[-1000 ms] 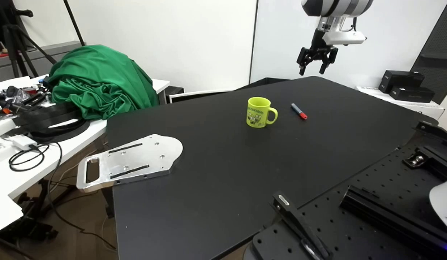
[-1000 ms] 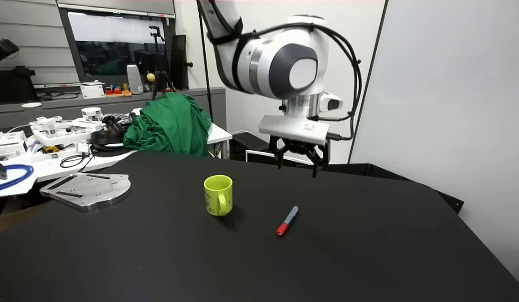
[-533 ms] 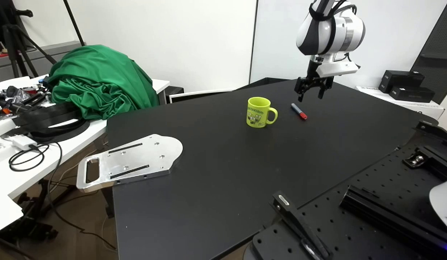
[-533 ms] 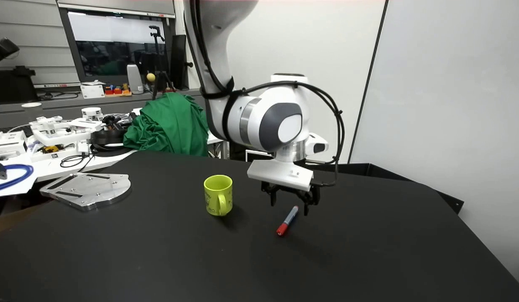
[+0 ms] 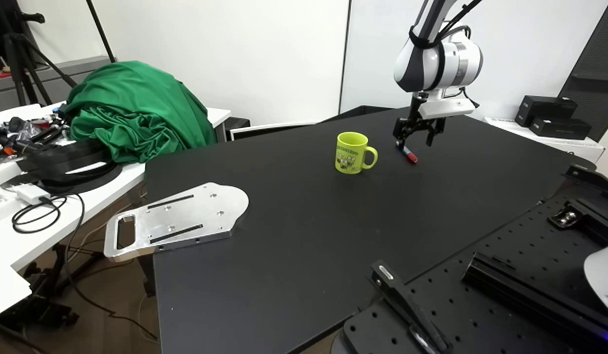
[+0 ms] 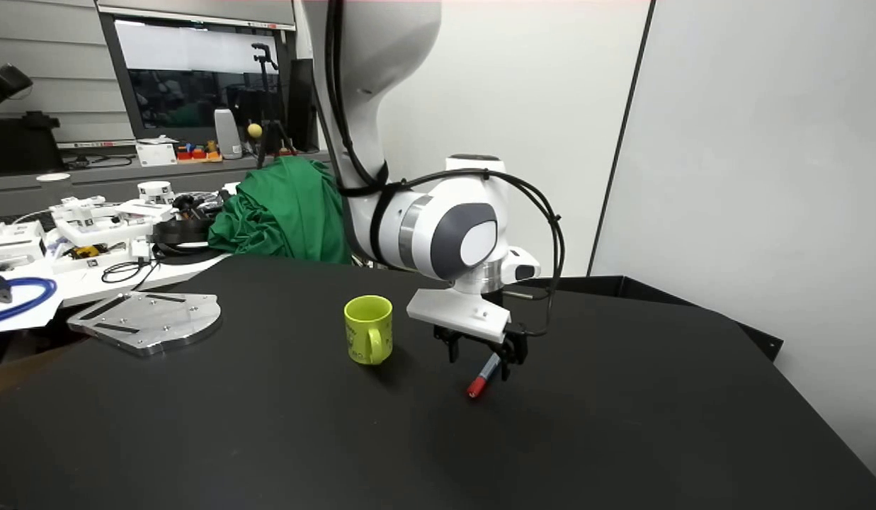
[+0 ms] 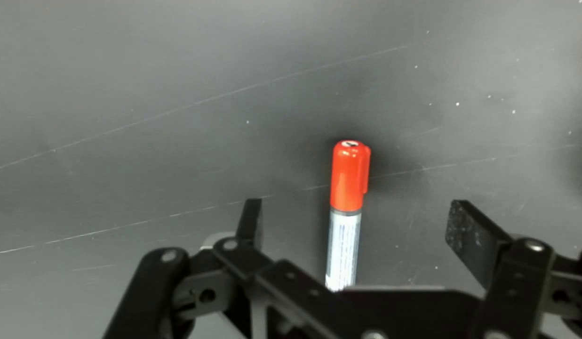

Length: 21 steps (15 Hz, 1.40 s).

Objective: Put the marker in the cup

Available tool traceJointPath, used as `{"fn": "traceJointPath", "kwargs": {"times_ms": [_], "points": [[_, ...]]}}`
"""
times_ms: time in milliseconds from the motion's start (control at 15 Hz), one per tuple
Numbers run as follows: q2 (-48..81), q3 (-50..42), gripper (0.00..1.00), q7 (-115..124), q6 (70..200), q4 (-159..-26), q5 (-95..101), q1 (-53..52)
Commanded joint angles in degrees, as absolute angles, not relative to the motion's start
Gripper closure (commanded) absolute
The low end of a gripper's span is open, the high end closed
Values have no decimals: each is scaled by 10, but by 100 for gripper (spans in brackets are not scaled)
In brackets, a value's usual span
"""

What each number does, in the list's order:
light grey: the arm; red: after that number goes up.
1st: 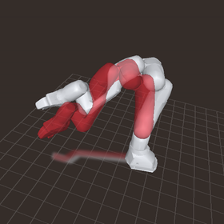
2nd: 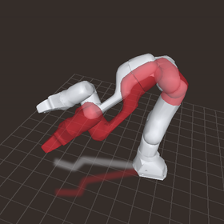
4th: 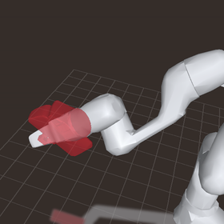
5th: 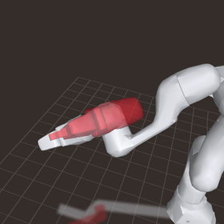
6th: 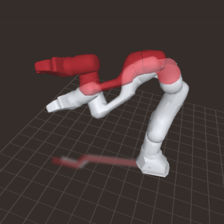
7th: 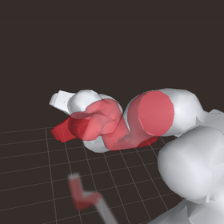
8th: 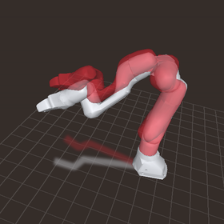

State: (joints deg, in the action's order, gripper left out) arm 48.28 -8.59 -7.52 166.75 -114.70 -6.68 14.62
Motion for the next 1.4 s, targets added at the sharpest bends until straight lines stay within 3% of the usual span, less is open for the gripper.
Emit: {"fn": "traceJointPath", "kwargs": {"times_ms": [0, 333, 400, 467, 1133, 1200, 1333], "points": [[509, -84, 0, -30, 1647, -1107, -70, 158], [538, -92, 0, 9, 1632, -1084, -82, 160], [543, -93, 6, 12, 1627, -1080, -80, 160], [548, -94, 26, 16, 1625, -1078, -80, 159], [534, -107, 95, 43, 1562, -1045, -77, 146], [531, -111, 99, 46, 1544, -1038, -75, 146], [520, -121, 95, 53, 1496, -1022, -72, 144]]}}
